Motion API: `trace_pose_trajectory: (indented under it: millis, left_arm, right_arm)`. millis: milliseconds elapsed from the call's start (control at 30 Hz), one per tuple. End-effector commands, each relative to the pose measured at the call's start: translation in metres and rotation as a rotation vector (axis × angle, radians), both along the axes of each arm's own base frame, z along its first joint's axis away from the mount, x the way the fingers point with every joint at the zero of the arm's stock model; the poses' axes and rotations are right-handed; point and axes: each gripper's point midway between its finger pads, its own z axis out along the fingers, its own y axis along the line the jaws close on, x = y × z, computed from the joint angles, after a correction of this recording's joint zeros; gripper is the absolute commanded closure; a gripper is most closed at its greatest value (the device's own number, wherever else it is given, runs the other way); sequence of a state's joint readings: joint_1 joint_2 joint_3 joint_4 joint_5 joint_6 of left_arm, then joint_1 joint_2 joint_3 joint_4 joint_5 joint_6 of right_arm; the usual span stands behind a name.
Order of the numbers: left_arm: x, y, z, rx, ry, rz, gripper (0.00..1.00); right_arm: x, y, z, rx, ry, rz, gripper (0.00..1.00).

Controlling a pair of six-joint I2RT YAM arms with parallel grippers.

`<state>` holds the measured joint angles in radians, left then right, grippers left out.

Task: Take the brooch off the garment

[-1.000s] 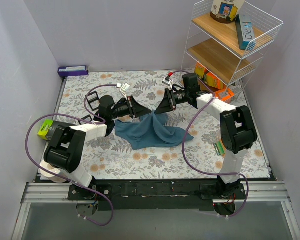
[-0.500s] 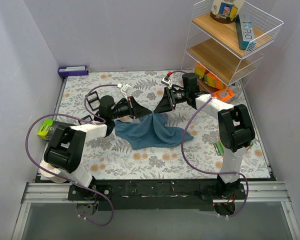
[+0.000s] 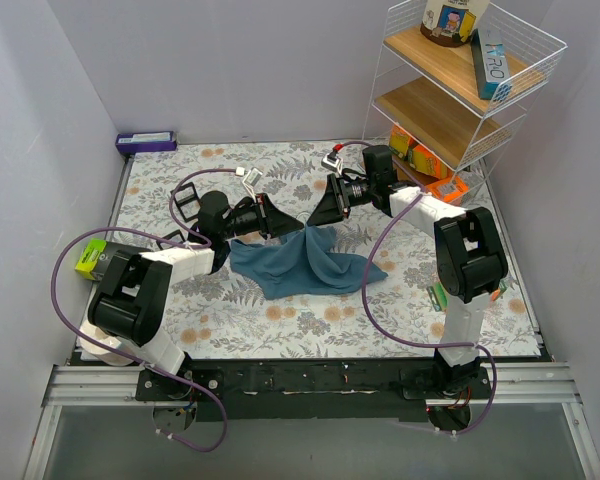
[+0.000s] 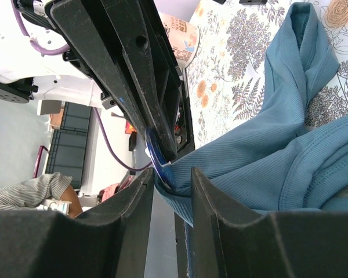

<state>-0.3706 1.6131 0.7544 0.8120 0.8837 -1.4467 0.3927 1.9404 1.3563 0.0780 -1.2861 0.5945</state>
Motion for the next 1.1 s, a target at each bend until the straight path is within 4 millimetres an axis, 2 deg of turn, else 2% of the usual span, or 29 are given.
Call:
trace_pose_trajectory:
  millis: [0, 233, 600, 1067]
  left_arm:
    - [-0.006, -0.003, 0.014, -0.007, -0.067, -0.037, 1.0]
    - [-0.009, -0.006, 0.014, 0.003, -0.09, -0.058, 1.0]
    - [-0.01, -0.007, 0.019, -0.003, -0.119, -0.07, 1.0]
    - [-0.034, -0.024, 0.033, 0.025, -0.267, -0.199, 1.0]
  right_arm:
    - [0.008, 0.002, 0.004, 0.011, -0.037, 0.0, 0.62]
    - [0.01, 0.003, 0.002, 0.006, -0.028, -0.003, 0.58]
    - [0.011, 0.004, -0.004, -0.01, -0.027, -0.01, 0.65]
    - [0.006, 0.011, -0.017, -0.044, -0.009, -0.011, 0.7]
